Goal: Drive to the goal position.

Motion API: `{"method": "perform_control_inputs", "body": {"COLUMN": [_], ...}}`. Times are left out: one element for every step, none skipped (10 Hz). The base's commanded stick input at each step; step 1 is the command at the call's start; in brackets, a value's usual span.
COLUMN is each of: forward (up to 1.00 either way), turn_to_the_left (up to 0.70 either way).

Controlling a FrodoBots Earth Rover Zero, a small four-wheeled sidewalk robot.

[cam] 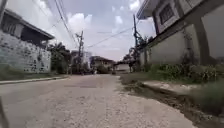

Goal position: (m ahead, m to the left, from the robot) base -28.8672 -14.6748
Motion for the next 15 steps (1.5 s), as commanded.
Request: {"method": "perform_control_inputs", "body": {"forward": [0.00, 0.00, 0.00, 0.00, 0.00, 0.00, 0.00, 0.00, 0.00, 0.00, 0.00, 0.00, 0.00, 0.00, 0.00], "turn_to_the_left": [1.00, 1.00, 1.00, 1.00, 1.00, 1.00, 1.00, 1.00, 1.00, 1.00, 1.00, 1.00, 1.00, 1.00, 1.00]}}
